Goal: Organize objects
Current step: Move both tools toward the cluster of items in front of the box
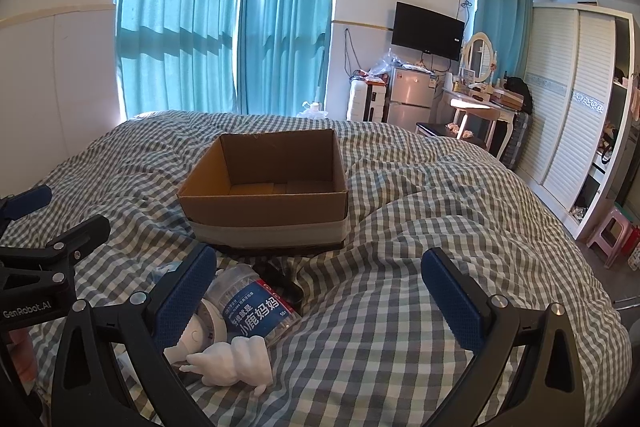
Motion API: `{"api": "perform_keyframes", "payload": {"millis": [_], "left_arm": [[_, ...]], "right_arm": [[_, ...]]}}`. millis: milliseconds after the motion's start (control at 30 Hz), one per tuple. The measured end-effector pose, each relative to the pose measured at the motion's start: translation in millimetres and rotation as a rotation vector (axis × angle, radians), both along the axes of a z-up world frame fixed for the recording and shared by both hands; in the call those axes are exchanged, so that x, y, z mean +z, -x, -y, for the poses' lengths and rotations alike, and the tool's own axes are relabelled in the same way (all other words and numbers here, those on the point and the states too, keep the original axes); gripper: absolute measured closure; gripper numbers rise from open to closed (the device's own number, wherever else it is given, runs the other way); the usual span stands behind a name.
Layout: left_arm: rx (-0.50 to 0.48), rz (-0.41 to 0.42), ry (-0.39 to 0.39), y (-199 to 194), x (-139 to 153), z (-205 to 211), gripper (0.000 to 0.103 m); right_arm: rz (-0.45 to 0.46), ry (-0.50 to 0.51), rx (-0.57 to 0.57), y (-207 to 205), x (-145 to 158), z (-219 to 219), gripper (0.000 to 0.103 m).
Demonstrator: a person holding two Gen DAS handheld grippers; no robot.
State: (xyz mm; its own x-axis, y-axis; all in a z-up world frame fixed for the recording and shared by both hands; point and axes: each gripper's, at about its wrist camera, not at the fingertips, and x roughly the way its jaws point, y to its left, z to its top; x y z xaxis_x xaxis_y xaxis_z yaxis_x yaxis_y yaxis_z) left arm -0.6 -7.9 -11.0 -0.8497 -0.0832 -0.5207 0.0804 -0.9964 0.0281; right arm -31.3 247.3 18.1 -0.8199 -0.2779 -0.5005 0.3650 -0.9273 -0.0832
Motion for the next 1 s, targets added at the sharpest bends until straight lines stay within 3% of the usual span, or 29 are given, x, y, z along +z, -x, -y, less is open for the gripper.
{"api": "perform_keyframes", "payload": {"millis": [1000], "left_arm": [[0.006, 0.013, -0.041, -2.7, 3.2, 2.5, 0.000]], "right_arm": [[0.006, 0.004, 0.079, -8.1, 11.6, 1.0, 0.000]]}}
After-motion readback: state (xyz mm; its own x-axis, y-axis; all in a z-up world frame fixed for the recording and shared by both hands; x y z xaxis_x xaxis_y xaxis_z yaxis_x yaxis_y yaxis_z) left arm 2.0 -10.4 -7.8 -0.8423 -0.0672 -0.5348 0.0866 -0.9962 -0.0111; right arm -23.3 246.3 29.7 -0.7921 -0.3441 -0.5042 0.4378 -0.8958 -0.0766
